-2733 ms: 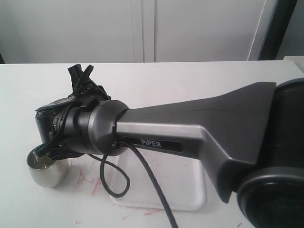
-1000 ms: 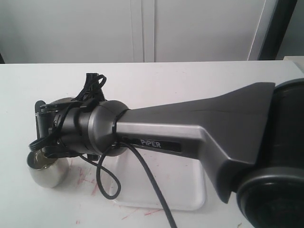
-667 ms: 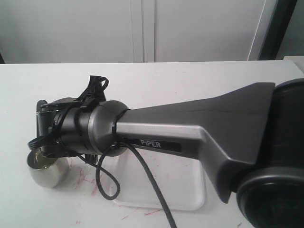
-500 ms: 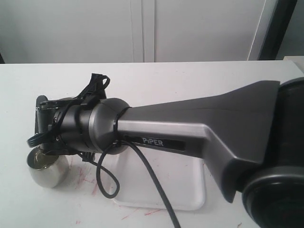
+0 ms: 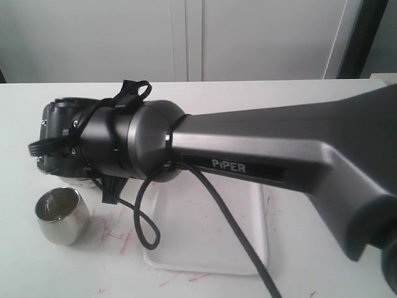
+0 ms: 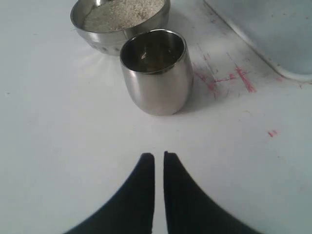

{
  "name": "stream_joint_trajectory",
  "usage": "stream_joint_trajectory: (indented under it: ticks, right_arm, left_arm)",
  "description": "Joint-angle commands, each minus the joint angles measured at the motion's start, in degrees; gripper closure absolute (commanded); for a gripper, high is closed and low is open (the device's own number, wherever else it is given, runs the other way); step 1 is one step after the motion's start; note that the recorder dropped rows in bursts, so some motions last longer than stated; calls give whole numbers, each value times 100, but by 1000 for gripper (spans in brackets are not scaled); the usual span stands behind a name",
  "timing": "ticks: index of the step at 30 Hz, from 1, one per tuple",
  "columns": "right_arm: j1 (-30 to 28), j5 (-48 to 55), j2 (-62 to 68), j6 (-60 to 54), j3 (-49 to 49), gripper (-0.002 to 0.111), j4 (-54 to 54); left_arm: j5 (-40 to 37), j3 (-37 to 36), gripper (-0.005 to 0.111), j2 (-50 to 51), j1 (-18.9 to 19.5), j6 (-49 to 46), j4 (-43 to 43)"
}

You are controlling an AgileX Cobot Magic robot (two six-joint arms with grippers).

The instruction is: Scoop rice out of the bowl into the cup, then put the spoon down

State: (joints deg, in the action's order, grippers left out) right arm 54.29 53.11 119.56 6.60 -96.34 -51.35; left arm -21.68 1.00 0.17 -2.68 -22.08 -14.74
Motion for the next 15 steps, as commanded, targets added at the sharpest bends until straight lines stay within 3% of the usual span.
stream_joint_trajectory:
  ticks: [1,15]
  right_arm:
    - [-9,204,-307,-488,-27,108,398]
    - [416,521,-885,-1189,-27,108,629]
  left_arm:
    - [-19,-29,92,-17,-31,-20,-62]
    - [-19,-29,92,-17,-31,-20,-62]
